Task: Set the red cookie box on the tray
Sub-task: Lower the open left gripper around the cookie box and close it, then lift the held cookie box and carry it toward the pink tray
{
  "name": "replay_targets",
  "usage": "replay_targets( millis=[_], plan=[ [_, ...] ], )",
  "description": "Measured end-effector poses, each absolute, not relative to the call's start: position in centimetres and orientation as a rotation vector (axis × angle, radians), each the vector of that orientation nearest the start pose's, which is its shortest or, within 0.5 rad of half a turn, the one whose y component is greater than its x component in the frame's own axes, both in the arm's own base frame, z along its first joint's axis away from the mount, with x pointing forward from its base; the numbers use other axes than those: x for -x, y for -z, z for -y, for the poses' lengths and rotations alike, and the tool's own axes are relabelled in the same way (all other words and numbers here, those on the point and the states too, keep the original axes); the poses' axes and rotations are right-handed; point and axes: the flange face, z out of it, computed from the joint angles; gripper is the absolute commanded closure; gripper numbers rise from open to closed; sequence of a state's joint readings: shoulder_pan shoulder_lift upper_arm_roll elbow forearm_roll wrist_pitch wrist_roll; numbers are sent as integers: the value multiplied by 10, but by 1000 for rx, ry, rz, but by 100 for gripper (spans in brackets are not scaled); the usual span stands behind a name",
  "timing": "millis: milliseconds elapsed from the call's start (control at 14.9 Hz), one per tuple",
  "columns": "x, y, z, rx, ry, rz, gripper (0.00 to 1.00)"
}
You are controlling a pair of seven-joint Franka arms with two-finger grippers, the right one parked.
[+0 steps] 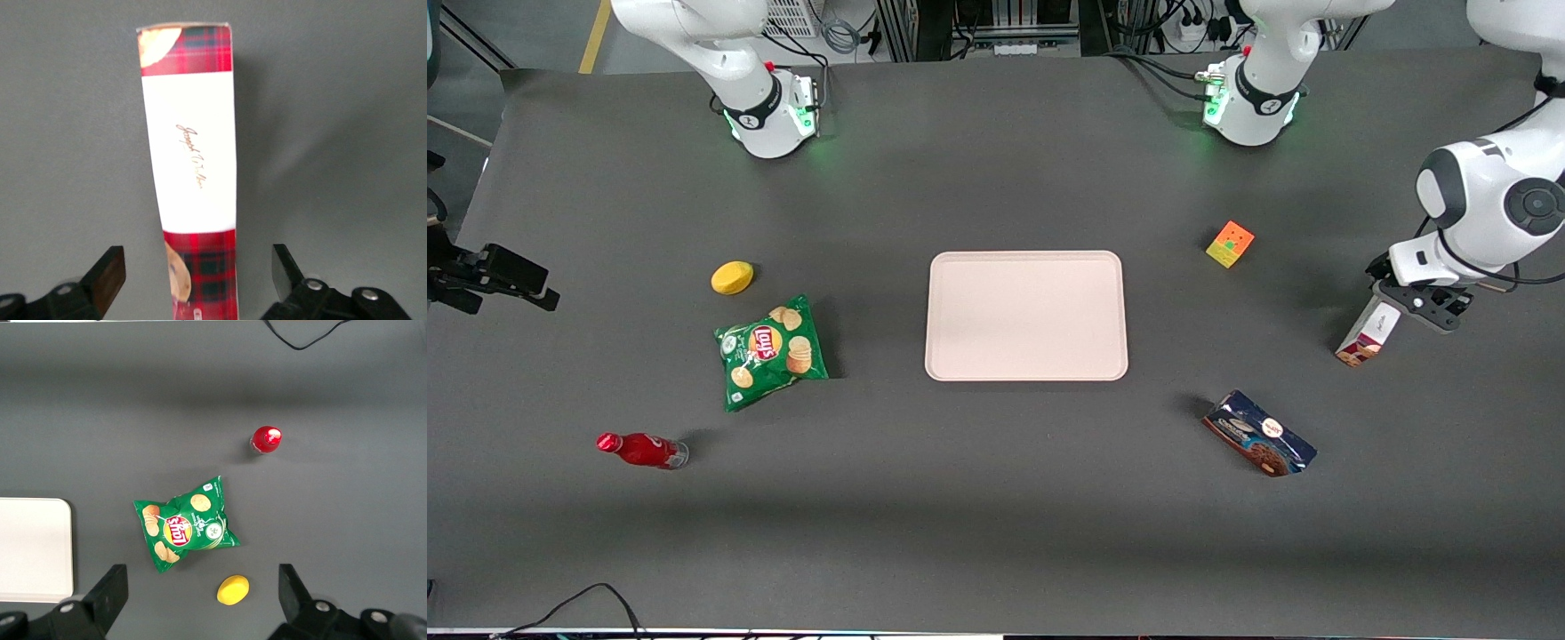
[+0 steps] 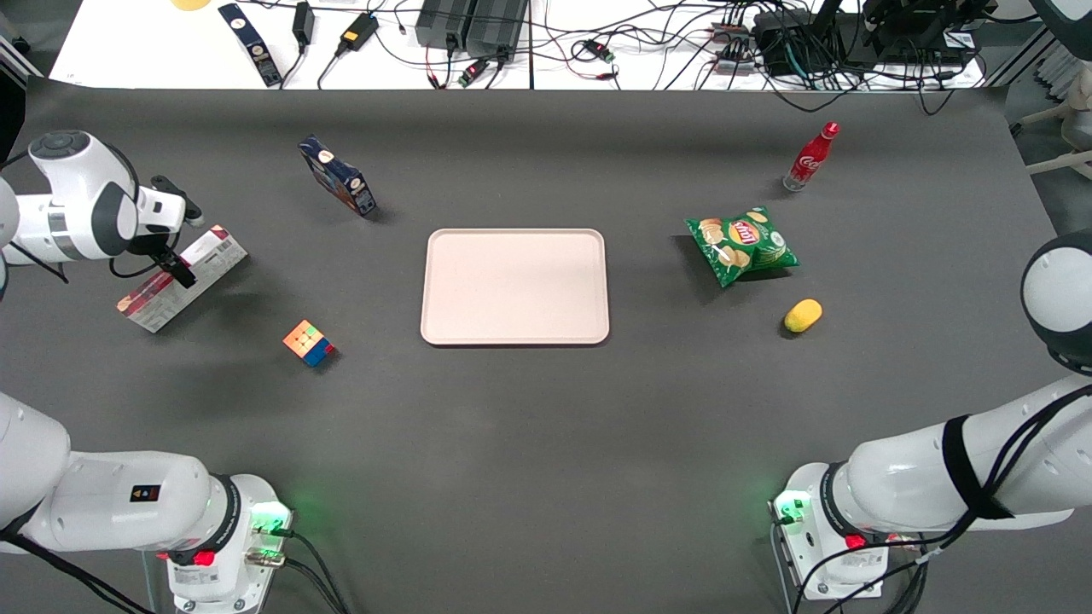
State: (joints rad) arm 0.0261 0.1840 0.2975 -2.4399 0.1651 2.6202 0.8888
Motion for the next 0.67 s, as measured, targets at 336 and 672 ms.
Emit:
replay_targets(
  millis=[336,672],
  plan=[
    [-462,-210,-156,2845,-128,-1045,38],
    [-462,-209,-156,2856,-125,-1030,73]
  ],
)
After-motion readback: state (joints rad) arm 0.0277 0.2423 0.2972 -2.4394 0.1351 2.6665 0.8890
